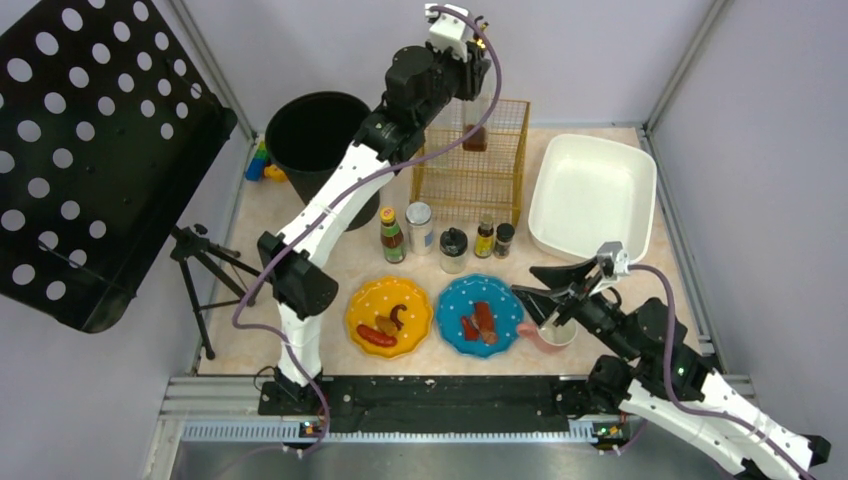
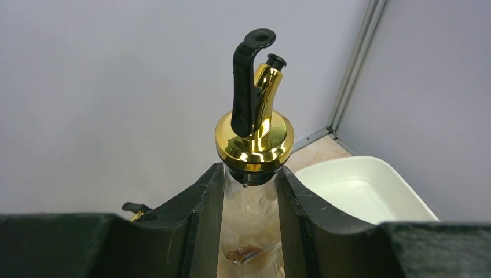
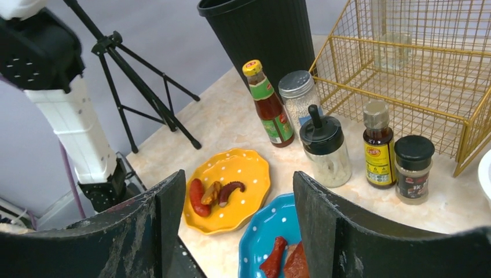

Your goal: Clear the kitchen counter

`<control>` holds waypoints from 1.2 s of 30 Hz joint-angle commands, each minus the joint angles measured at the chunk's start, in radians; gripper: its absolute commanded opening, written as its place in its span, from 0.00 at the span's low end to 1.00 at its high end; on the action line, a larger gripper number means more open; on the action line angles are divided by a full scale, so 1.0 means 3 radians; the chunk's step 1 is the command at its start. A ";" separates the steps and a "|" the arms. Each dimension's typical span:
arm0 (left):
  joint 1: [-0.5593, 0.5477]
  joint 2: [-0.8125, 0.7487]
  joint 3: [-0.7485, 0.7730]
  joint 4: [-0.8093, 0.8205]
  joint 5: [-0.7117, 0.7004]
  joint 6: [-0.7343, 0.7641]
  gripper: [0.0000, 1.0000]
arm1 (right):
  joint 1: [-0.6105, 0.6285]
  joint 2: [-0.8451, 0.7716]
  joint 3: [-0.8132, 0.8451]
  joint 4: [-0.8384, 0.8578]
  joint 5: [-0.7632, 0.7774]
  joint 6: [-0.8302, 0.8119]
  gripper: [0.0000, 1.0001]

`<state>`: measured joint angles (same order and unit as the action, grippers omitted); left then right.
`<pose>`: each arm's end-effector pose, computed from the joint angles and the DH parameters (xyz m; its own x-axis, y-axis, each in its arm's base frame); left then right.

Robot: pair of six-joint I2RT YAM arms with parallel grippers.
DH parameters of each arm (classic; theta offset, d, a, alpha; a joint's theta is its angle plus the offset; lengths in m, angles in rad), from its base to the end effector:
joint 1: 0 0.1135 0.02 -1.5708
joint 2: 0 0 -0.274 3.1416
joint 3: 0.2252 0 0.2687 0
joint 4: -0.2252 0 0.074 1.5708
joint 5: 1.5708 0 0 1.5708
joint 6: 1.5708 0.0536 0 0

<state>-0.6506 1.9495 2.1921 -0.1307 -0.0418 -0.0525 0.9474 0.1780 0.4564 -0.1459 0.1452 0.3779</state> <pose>0.3896 -0.2937 0.5035 0.0587 -0.1106 -0.9921 0.5760 0.8155 -0.0568 0.0714 0.0861 0.3085 -0.1938 0.3558 -0.9142 -0.6973 0.6055 0.3835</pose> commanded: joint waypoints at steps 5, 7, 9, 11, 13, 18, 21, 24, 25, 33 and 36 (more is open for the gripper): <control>0.0178 0.0398 0.0818 0.0864 0.0272 -0.0045 0.00 | 0.0036 -0.0489 -0.0087 -0.0166 -0.0122 0.0117 0.68; 0.0178 0.0461 0.0875 0.0904 0.0272 -0.0007 0.00 | 0.0032 -0.0541 -0.0118 -0.0218 -0.0124 0.0148 0.68; 0.0179 0.0501 0.0872 0.0993 0.0281 0.0013 0.00 | 0.0036 -0.0520 -0.0125 -0.0249 -0.0140 0.0154 0.68; 0.0178 0.0548 0.0874 0.1089 0.0304 0.0029 0.00 | 0.0035 -0.0542 -0.0162 -0.0215 -0.0145 0.0164 0.68; 0.0176 0.0599 0.0874 0.1189 0.0314 0.0044 0.00 | 0.0035 -0.0542 -0.0188 -0.0151 -0.0171 0.0166 0.68; 0.0179 0.0729 0.0870 0.1343 0.0304 0.0093 0.00 | 0.0033 -0.0529 -0.0230 -0.0092 -0.0209 0.0143 0.68; 0.0177 0.0802 0.0832 0.1436 0.0300 0.0114 0.00 | 0.0037 -0.0527 -0.0233 -0.0084 -0.0206 0.0123 0.69; 0.0180 0.0869 0.0833 0.1512 0.0274 0.0143 0.00 | 0.0033 -0.0530 -0.0226 -0.0077 -0.0223 0.0125 0.69; 0.0180 0.0888 0.0831 0.1536 0.0265 0.0148 0.00 | 0.0033 -0.0528 -0.0231 -0.0079 -0.0232 0.0123 0.69; 0.0183 0.0998 0.0918 0.1660 0.0180 0.0240 0.00 | 0.0033 -0.0495 -0.0276 -0.0014 -0.0232 0.0132 0.69; 0.0183 0.1034 0.0947 0.1724 0.0170 0.0269 0.00 | 0.0034 -0.0455 -0.0290 0.0031 -0.0221 0.0110 0.69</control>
<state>-0.5972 2.2677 2.4027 0.2108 0.0280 -0.0074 0.9474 0.0273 0.3752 -0.1905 0.0841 0.4164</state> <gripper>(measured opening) 0.407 0.687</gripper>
